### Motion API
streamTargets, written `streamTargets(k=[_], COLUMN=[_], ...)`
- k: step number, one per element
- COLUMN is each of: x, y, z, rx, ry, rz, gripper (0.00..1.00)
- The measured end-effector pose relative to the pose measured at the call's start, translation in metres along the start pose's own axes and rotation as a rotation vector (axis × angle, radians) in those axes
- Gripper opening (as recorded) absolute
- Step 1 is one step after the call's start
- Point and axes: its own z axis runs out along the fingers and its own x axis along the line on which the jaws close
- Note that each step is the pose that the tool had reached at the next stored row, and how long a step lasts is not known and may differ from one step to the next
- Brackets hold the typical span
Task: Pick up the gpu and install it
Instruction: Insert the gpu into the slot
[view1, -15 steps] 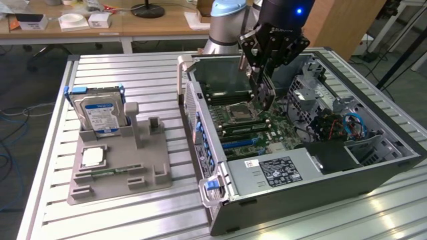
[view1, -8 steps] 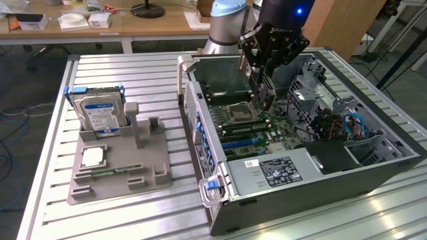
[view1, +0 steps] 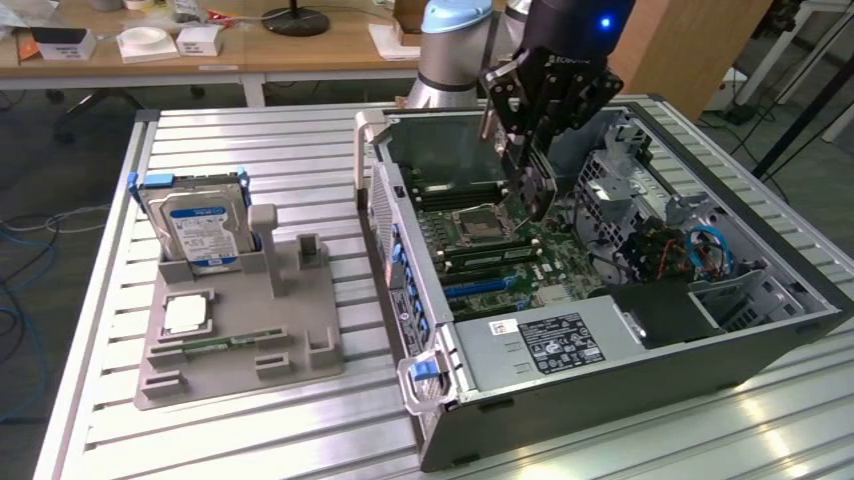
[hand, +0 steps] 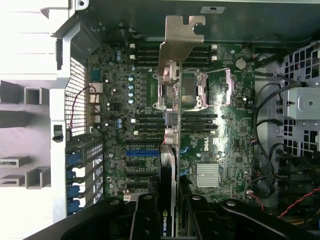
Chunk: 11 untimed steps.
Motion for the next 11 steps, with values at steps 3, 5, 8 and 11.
streamTargets(k=[3,5,8,11], x=[-0.004,-0.007,-0.01,-0.012], y=[0.0001,0.0001,0.0002,0.0003], z=[0.0001,0.0001,0.0002,0.0002], rx=[0.0,-0.0001,-0.0001,-0.0002], ry=[0.0002,0.0003,0.0006,0.0008], rz=[-0.004,-0.008,-0.013,-0.018], gripper=[0.26,0.26,0.26,0.26])
